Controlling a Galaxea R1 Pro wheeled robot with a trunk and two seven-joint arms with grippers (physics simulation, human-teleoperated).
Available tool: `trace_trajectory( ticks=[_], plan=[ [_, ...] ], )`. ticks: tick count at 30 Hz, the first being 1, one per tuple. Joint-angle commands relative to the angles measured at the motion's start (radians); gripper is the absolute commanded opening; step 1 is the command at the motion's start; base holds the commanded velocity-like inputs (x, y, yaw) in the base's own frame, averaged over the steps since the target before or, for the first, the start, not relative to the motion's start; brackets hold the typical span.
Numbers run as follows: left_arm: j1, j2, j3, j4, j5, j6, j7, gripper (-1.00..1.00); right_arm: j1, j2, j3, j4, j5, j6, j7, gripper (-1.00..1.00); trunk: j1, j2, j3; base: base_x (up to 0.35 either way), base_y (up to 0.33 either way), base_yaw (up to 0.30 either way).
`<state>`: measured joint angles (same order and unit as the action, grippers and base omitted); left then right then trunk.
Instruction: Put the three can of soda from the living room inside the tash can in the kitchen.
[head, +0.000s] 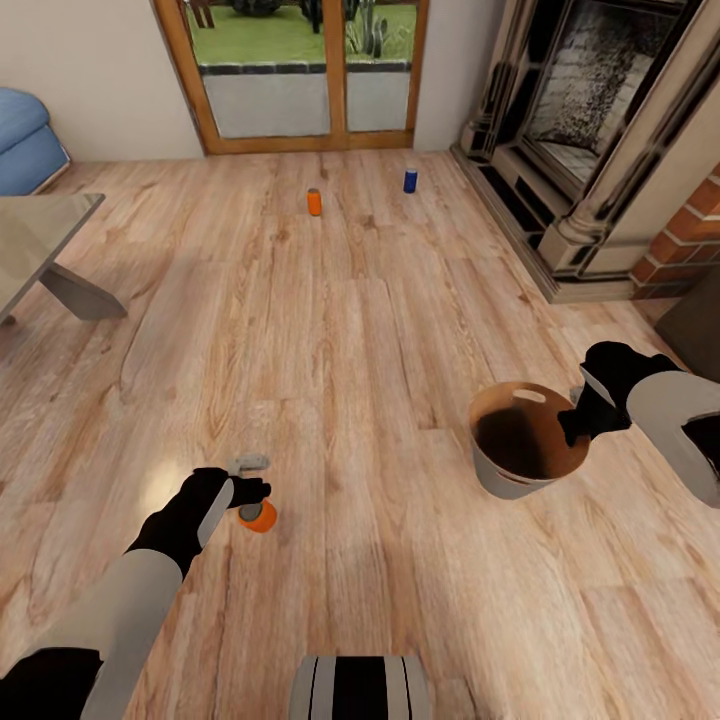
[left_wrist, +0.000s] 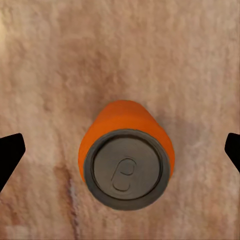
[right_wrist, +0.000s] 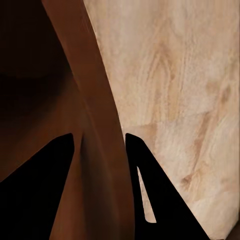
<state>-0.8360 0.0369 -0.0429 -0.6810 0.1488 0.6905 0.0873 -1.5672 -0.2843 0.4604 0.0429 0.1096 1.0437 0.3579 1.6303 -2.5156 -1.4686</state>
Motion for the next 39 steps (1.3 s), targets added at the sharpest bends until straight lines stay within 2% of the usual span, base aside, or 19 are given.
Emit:
trace_trajectory(
  ticks=[1, 9, 17, 21, 31, 32, 39],
  plan=[
    [0.0, 0.0, 0.0, 0.001, 0.0, 0.0, 0.0, 1.0, -0.002, 0.001, -0.018, 0.0, -0.021, 0.003, 0.001, -1.0, 0.0, 0.0, -0.005, 0.0, 0.0, 0.0],
    [0.0, 0.0, 0.0, 0.007, 0.0, 0.0, 0.0, 1.0, -0.006, 0.006, -0.01, 0.0, -0.021, 0.003, 0.001, -1.0, 0.004, -0.002, -0.045, 0.0, 0.0, 0.0],
    [0.0, 0.0, 0.0, 0.0, 0.0, 0.0, 0.0, 1.0, -0.012, 0.007, -0.004, 0.001, -0.021, 0.003, 0.001, -1.0, 0.004, -0.002, -0.056, 0.0, 0.0, 0.0],
    [0.0, 0.0, 0.0, 0.001, 0.0, 0.0, 0.0, 1.0, -0.013, 0.008, 0.011, 0.001, -0.021, 0.003, 0.001, -1.0, 0.006, -0.003, -0.077, 0.0, 0.0, 0.0],
    [0.0, -0.001, 0.0, -0.002, 0.001, -0.001, 0.0, 1.0, -0.013, 0.008, 0.018, 0.002, -0.021, 0.003, 0.001, -1.0, 0.006, -0.003, -0.084, 0.0, 0.0, 0.0],
    [0.001, -0.001, 0.0, -0.002, 0.001, -0.002, -0.001, -1.0, -0.013, 0.008, 0.019, 0.002, -0.021, 0.003, 0.001, -1.0, 0.006, -0.003, -0.084, 0.0, 0.0, 0.0],
    [0.001, 0.0, -0.001, 0.001, 0.0, 0.0, -0.017, -1.0, -0.013, 0.019, 0.021, 0.002, -0.021, 0.003, 0.001, -1.0, 0.006, -0.003, -0.085, 0.0, 0.0, 0.0]
  ],
)
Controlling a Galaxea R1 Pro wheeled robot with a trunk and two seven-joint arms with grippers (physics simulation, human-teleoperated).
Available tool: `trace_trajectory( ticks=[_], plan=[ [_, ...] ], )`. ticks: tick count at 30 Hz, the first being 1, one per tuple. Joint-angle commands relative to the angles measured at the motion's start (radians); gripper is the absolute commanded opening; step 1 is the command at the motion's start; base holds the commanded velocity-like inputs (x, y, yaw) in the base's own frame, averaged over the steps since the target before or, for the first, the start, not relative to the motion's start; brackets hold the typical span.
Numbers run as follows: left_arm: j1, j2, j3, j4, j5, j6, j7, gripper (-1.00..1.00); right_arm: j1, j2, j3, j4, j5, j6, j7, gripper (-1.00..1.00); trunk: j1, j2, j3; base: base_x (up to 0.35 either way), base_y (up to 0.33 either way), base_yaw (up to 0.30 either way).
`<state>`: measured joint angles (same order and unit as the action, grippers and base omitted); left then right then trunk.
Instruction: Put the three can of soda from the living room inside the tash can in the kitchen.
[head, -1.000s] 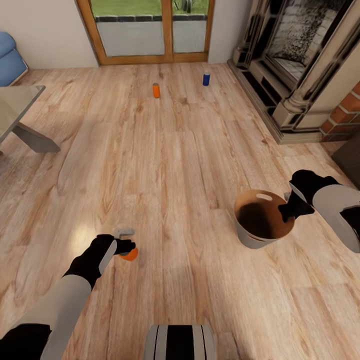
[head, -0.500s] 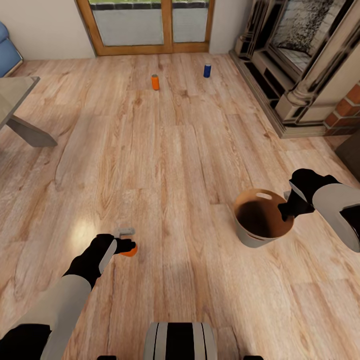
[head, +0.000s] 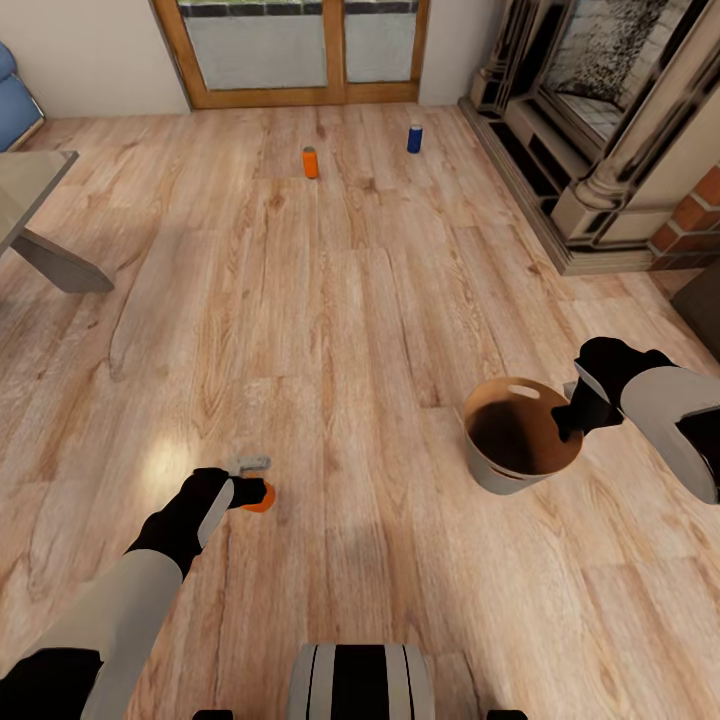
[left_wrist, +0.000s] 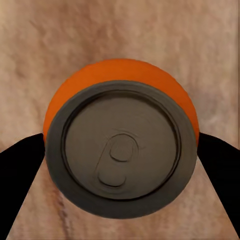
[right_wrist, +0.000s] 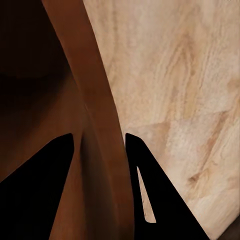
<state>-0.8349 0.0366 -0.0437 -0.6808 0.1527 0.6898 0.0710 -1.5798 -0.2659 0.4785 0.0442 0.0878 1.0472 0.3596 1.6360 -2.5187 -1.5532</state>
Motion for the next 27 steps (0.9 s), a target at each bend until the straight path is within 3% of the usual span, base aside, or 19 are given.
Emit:
trace_trajectory(
  ticks=[1, 24, 27],
  plan=[
    [0.0, 0.0, 0.0, 0.002, -0.004, 0.001, -0.002, -1.0, 0.0, 0.001, 0.003, 0.0, 0.001, 0.0, -0.001, -1.0, 0.0, 0.0, 0.0, 0.0, 0.0, 0.0],
    [-0.003, -0.001, 0.002, 0.014, -0.009, 0.041, -0.005, -1.0, 0.003, 0.003, 0.0, -0.001, 0.001, 0.0, -0.001, -1.0, -0.01, 0.005, 0.085, 0.0, 0.0, 0.0],
    [-0.003, 0.001, 0.003, 0.013, -0.009, 0.072, -0.038, -1.0, 0.006, 0.004, -0.004, -0.002, -0.005, 0.0, 0.002, -1.0, -0.011, 0.006, 0.097, 0.0, 0.0, 0.0]
  ],
)
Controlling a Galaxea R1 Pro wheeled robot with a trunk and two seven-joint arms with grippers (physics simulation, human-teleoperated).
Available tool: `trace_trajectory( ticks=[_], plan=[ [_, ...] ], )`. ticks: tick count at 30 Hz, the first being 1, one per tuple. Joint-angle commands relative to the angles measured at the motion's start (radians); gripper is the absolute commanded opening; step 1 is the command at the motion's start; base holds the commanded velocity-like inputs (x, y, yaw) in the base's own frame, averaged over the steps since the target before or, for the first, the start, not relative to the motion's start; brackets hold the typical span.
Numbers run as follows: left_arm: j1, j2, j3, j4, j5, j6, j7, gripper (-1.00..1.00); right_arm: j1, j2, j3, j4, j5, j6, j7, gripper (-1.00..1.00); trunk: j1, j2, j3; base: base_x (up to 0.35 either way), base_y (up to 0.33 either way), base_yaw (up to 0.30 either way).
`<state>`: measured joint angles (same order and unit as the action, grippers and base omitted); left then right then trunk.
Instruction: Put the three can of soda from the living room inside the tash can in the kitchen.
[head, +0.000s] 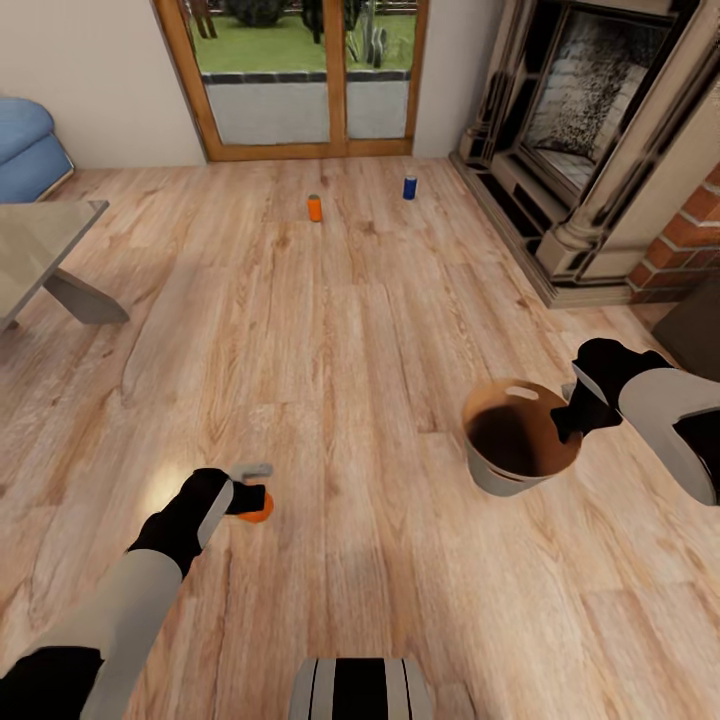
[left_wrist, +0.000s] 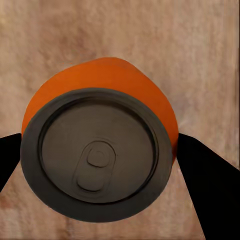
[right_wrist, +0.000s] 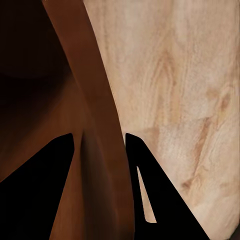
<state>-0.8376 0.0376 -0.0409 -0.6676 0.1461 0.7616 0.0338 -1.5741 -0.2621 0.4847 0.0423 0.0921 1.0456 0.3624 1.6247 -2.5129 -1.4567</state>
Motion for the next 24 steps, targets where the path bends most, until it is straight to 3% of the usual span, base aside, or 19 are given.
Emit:
trace_trajectory(
  ticks=[1, 5, 10, 13, 16, 20, 24],
  plan=[
    [0.0, 0.003, -0.001, 0.001, -0.002, 0.025, -0.049, -1.0, 0.001, 0.005, -0.012, 0.0, -0.013, 0.002, 0.002, -1.0, 0.0, 0.0, 0.004, 0.0, 0.0, 0.0],
    [-0.015, 0.007, -0.001, 0.016, -0.001, 0.087, -0.133, -1.0, 0.002, 0.04, -0.015, -0.001, -0.016, 0.002, 0.005, -1.0, -0.002, 0.001, 0.019, 0.0, 0.0, 0.0],
    [-0.113, 0.011, -0.004, 0.017, 0.002, 0.223, -0.163, -1.0, 0.015, 0.077, -0.016, -0.002, -0.018, 0.002, 0.007, -1.0, -0.004, 0.002, 0.039, 0.0, 0.0, 0.0],
    [-0.201, 0.031, -0.005, 0.023, -0.001, 0.285, -0.175, -1.0, 0.037, 0.096, -0.017, -0.003, -0.018, 0.002, 0.008, -1.0, -0.006, 0.003, 0.05, 0.0, 0.0, 0.0],
    [-0.268, 0.062, -0.005, 0.026, -0.003, 0.286, -0.198, -1.0, 0.08, 0.12, -0.017, -0.01, -0.017, 0.002, 0.008, -1.0, -0.007, 0.004, 0.062, 0.0, 0.0, 0.0],
    [-0.338, 0.099, -0.006, 0.03, -0.005, 0.286, -0.239, -1.0, 0.114, 0.132, -0.017, -0.014, -0.017, 0.002, 0.009, -1.0, -0.009, 0.005, 0.077, 0.0, 0.0, 0.0],
    [-0.415, 0.121, -0.01, 0.053, -0.007, 0.286, -0.327, -1.0, 0.142, 0.14, -0.017, -0.016, -0.017, 0.002, 0.011, -1.0, -0.011, 0.006, 0.093, 0.0, 0.0, 0.0]
  ],
)
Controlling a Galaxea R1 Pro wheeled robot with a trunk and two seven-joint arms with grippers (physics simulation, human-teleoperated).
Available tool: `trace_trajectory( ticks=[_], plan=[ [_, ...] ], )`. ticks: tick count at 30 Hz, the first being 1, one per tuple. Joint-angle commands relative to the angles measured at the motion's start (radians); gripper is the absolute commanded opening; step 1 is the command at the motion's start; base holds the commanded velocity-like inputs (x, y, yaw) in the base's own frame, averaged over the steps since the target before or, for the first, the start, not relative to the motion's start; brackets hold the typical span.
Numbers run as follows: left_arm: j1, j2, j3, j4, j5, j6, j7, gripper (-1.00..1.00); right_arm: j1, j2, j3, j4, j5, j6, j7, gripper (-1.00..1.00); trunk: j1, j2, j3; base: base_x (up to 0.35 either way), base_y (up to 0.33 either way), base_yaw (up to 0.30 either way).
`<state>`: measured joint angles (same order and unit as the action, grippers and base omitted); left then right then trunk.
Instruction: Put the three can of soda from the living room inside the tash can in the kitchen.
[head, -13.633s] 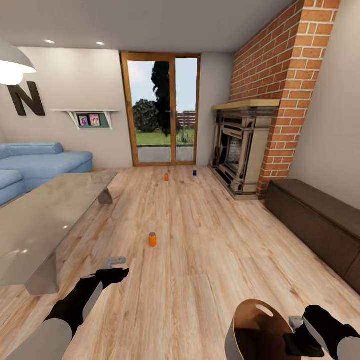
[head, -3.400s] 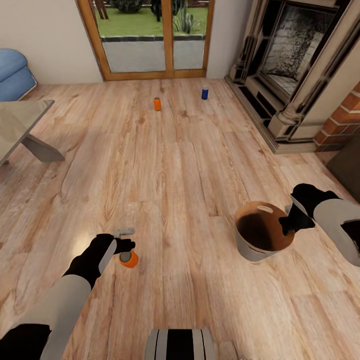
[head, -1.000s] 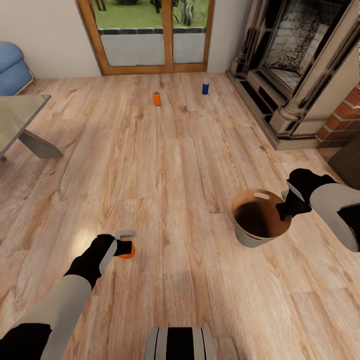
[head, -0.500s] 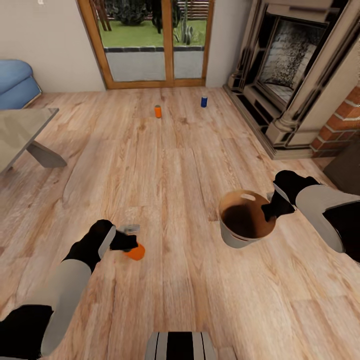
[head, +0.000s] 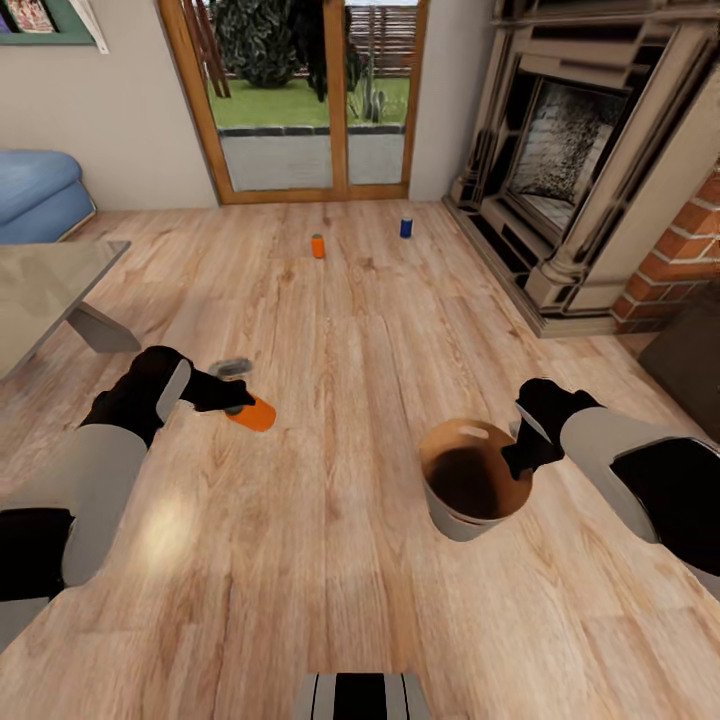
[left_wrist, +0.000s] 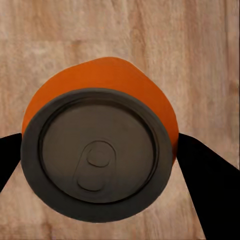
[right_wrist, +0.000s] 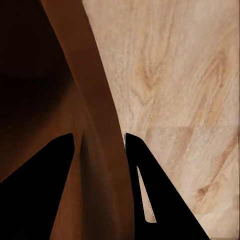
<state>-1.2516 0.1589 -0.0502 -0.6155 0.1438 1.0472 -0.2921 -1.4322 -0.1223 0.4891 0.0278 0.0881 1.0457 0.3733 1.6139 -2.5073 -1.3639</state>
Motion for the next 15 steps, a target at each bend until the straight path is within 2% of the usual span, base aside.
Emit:
trace_trajectory(
  ticks=[1, 3, 4, 6, 8, 9, 10, 11, 12, 15],
  plan=[
    [-0.025, 0.003, -0.013, 0.025, -0.005, 0.0, -0.045, -1.0, 0.007, 0.01, -0.021, -0.002, -0.013, 0.001, 0.0, -1.0, 0.0, 0.0, 0.004, 0.0, 0.0, 0.0],
    [-0.06, 0.006, -0.061, 0.072, -0.006, 0.0, -0.13, -1.0, 0.014, 0.026, -0.022, -0.002, -0.013, 0.001, 0.0, -1.0, -0.001, 0.001, 0.012, 0.0, 0.0, 0.0],
    [-0.08, 0.007, -0.107, 0.1, -0.007, 0.0, -0.201, -1.0, 0.018, 0.038, -0.022, -0.002, -0.013, 0.001, 0.0, -1.0, -0.002, 0.001, 0.016, 0.0, 0.0, 0.0],
    [-0.094, 0.007, -0.157, 0.118, -0.007, 0.0, -0.277, -1.0, 0.022, 0.048, -0.021, -0.002, -0.013, 0.001, 0.0, -1.0, -0.003, 0.001, 0.023, 0.0, 0.0, 0.0],
    [-0.113, 0.004, -0.256, 0.138, -0.008, 0.0, -0.431, -1.0, 0.027, 0.063, -0.022, -0.003, -0.013, 0.001, -0.001, -1.0, -0.004, 0.002, 0.031, 0.0, 0.0, 0.0],
    [-0.119, 0.002, -0.282, 0.141, -0.008, 0.0, -0.463, -1.0, 0.027, 0.066, -0.022, -0.003, -0.014, 0.001, 0.0, -1.0, -0.004, 0.002, 0.035, 0.0, 0.0, 0.0],
    [-0.133, 0.0, -0.333, 0.145, -0.007, 0.0, -0.518, -1.0, 0.029, 0.073, -0.022, -0.003, -0.014, 0.001, 0.0, -1.0, -0.004, 0.002, 0.039, 0.0, 0.0, 0.0],
    [-0.142, -0.001, -0.358, 0.147, -0.007, 0.0, -0.545, -1.0, 0.03, 0.076, -0.023, -0.003, -0.014, 0.001, 0.0, -1.0, -0.005, 0.003, 0.043, 0.0, 0.0, 0.0],
    [-0.169, -0.002, -0.421, 0.151, -0.007, 0.0, -0.635, -1.0, 0.034, 0.087, -0.023, -0.003, -0.014, 0.001, 0.001, -1.0, -0.005, 0.003, 0.047, 0.0, 0.0, 0.0],
    [-0.197, -0.003, -0.458, 0.153, -0.009, 0.0, -0.715, -1.0, 0.037, 0.099, -0.023, -0.003, -0.014, 0.001, 0.001, -1.0, -0.007, 0.004, 0.058, 0.0, 0.0, 0.0]
  ],
)
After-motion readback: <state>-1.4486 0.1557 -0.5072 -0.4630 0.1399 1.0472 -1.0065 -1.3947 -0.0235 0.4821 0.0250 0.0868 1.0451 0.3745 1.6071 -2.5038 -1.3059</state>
